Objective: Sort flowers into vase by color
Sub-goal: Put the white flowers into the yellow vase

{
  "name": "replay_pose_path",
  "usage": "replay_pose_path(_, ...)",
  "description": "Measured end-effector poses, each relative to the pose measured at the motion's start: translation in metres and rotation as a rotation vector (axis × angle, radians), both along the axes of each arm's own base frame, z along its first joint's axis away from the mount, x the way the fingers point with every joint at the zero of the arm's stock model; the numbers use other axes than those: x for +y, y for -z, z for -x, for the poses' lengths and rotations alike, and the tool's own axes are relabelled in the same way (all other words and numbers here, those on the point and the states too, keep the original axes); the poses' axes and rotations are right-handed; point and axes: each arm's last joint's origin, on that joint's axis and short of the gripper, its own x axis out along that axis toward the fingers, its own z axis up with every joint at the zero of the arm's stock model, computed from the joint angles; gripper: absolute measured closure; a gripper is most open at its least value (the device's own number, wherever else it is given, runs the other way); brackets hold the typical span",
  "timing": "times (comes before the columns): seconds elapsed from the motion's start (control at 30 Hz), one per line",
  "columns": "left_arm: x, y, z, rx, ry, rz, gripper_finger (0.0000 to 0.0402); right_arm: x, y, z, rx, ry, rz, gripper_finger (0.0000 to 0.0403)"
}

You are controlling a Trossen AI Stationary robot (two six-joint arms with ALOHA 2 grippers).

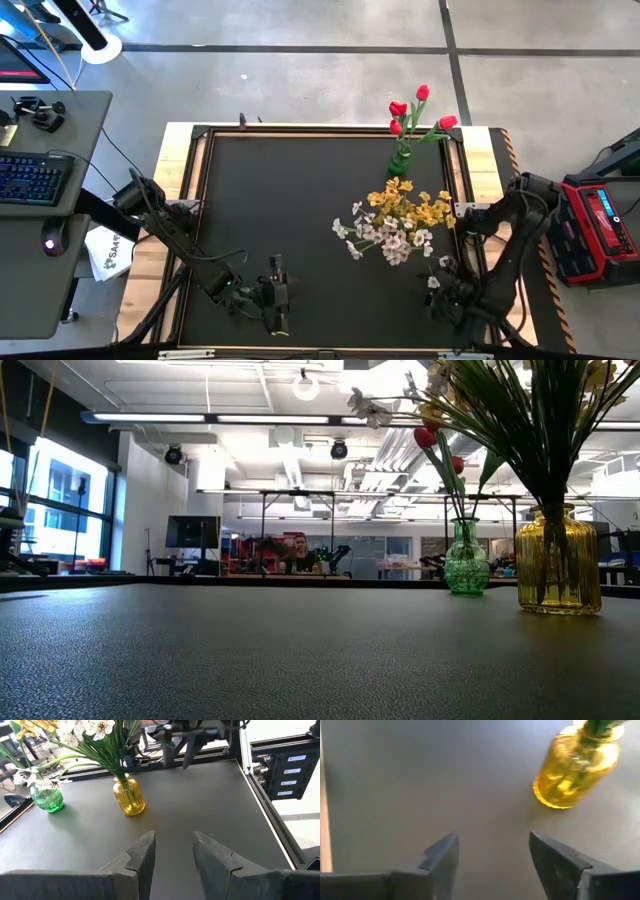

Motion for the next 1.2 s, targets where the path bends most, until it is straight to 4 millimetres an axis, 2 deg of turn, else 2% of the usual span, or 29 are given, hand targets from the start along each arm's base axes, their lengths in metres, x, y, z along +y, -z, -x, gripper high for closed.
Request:
replay_pose_path(0.17,0.000,0.000,0.000,0.000,0.000,-0.001,0.0282,-0.027,0.018,0.000,0.030,0.115,0.091,0.0117)
replay_pose_path(0.3,0.001,0.000,-0.001,0.000,-0.002,-0.001,0.0282,-0.047,0.027,-0.008,0.040,0.228,0.130,0.0067)
replay_pose_path(0.47,0.001,0.000,-0.001,0.000,-0.002,-0.001,0.0282,-0.057,0.036,-0.024,-0.022,0.212,0.170,0.0039)
replay_pose_path(0.7,0.001,0.000,-0.001,0.000,-0.002,-0.001,0.0282,-0.068,0.038,-0.041,-0.060,0.221,0.226,0.0037)
replay_pose_path(1.0,0.001,0.000,-0.001,0.000,-0.002,-0.001,0.0282,-0.074,0.039,-0.057,-0.018,0.208,0.227,0.0040)
replay_pose_path(1.2,0.001,0.000,-0.001,0.002,0.001,0.000,0.0282,-0.076,0.039,-0.066,-0.010,0.186,0.222,0.0093)
